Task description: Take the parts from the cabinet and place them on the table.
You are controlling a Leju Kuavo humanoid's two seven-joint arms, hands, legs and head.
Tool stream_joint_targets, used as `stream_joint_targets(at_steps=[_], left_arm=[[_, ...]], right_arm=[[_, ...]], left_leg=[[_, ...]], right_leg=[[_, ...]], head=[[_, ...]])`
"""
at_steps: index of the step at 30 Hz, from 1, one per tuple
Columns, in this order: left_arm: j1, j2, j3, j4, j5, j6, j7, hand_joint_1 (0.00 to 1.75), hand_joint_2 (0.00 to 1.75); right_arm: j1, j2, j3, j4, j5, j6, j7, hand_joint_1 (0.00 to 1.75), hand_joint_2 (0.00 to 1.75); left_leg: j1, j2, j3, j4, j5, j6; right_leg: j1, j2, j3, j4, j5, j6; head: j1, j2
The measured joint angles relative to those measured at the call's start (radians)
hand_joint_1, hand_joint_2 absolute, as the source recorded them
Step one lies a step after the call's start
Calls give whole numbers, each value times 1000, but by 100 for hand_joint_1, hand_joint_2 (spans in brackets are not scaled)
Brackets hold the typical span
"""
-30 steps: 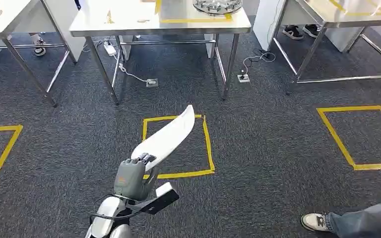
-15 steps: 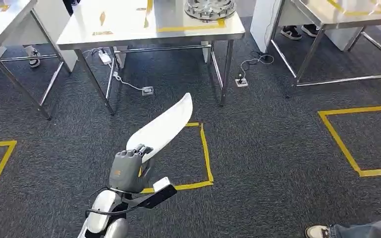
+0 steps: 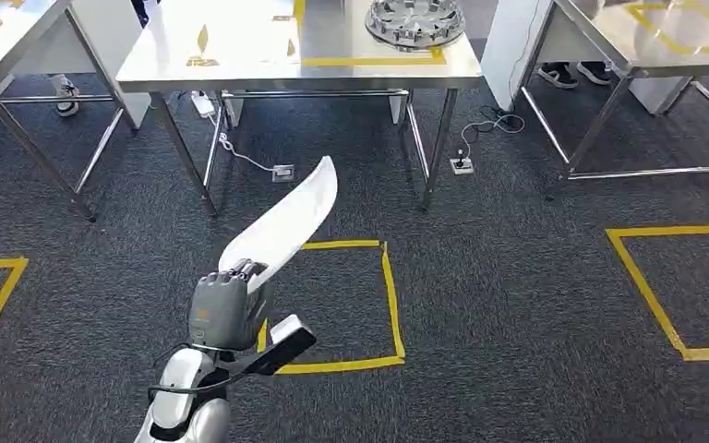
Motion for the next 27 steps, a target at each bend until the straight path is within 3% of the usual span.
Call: stream_joint_targets(at_steps=[1,2,3,6,7,8,10,11,12,13,14,16,17,19,20,22,23,25,26,27], left_arm=[[-5,2,8,-4,-1,3,0,175,175],[-9,4,17,-7,-3,4,1,175,175],[-13,5,26,-12,-7,5,7,175,175],[-40,11,56,-9,-11,15,22,175,175],[-56,15,69,-5,-13,23,26,175,175],[-71,18,82,1,-16,32,29,175,175],[-84,26,110,14,-19,46,36,175,175],[-84,29,121,20,-19,48,36,175,175],[-84,31,132,26,-19,51,36,175,175],[-86,34,140,30,-18,51,36,175,175],[-88,36,147,33,-18,52,34,175,175],[-93,40,158,38,-19,53,32,175,175],[-98,42,162,42,-18,53,32,175,175],[-106,43,166,45,-18,52,28,175,175],[-119,42,167,50,-18,50,26,175,175],[-144,41,168,60,-19,45,24,175,175],[-160,40,168,67,-19,43,24,175,175],[-187,37,169,91,-23,44,27,175,175],[-196,37,169,104,-24,44,30,175,175],[-202,37,172,115,-24,44,33,175,175]], right_arm=[[2,0,0,0,1,2,0,0,175],[0,0,1,0,3,3,1,0,175],[0,0,3,0,3,6,0,0,175],[-3,1,13,0,14,10,0,0,175],[-4,1,18,0,16,10,0,0,175],[-7,1,20,0,17,10,0,0,175],[-9,1,24,0,21,12,1,0,175],[-9,1,25,0,21,14,1,0,175],[-9,1,25,0,24,16,2,0,175],[-8,1,25,0,24,17,3,0,175],[-8,1,26,0,27,19,5,0,175],[-9,1,27,0,28,20,8,0,175],[-11,1,28,0,29,21,12,0,175],[-14,0,32,0,31,22,16,0,175],[-14,0,35,0,33,23,16,0,175],[-19,0,40,0,33,24,15,0,175],[-21,0,42,0,33,26,14,0,175],[-23,1,43,0,34,27,14,0,175],[-22,1,43,0,34,27,13,0,175],[-20,1,43,0,34,27,14,0,175]], left_leg=[[-3,0,9,5,-11,-4],[-6,-5,11,3,-18,-12],[-6,-5,14,-5,-24,-19],[-4,-1,27,21,-24,-36],[-5,3,9,62,-26,-40],[-2,4,-29,125,-42,-45],[1,5,-125,256,-103,-52],[2,6,-154,281,-121,-53],[4,6,-166,271,-113,-54],[6,7,-162,227,-80,-54],[6,8,-146,156,-26,-54],[6,18,-119,15,112,-48],[2,19,-120,21,60,-40],[3,16,-113,18,85,-24],[3,14,-106,17,79,-15],[6,10,-87,13,75,-4],[6,10,-84,12,71,1],[3,10,-76,12,59,7],[2,9,-70,12,51,8],[0,8,-61,12,43,8]], right_leg=[[3,0,4,-41,58,-4],[8,-2,6,-38,25,-11],[10,0,12,-41,39,-18],[1,2,45,-53,29,-41],[1,1,55,-54,24,-47],[1,1,60,-54,19,-52],[1,1,74,-54,4,-55],[1,3,84,-54,-5,-54],[1,5,95,-54,-13,-53],[1,5,109,-54,-24,-51],[0,5,124,-54,-34,-48],[2,4,140,-54,-56,-37],[4,7,151,-50,-64,-31],[5,4,158,-44,-67,-15],[6,4,164,-46,-69,-12],[2,4,144,-3,-76,-6],[2,3,105,58,-87,-1],[2,3,2,198,-141,6],[3,3,-37,236,-162,5],[3,3,-56,236,-157,3]], head=[[0,0],[2,0],[1,0],[2,0],[-4,0],[-11,0],[-11,0],[-14,0],[-15,0],[-15,0],[-16,0],[-19,0],[-18,0],[-18,0],[-16,0],[-13,0],[-9,0],[-7,0],[-5,0],[-5,0]])
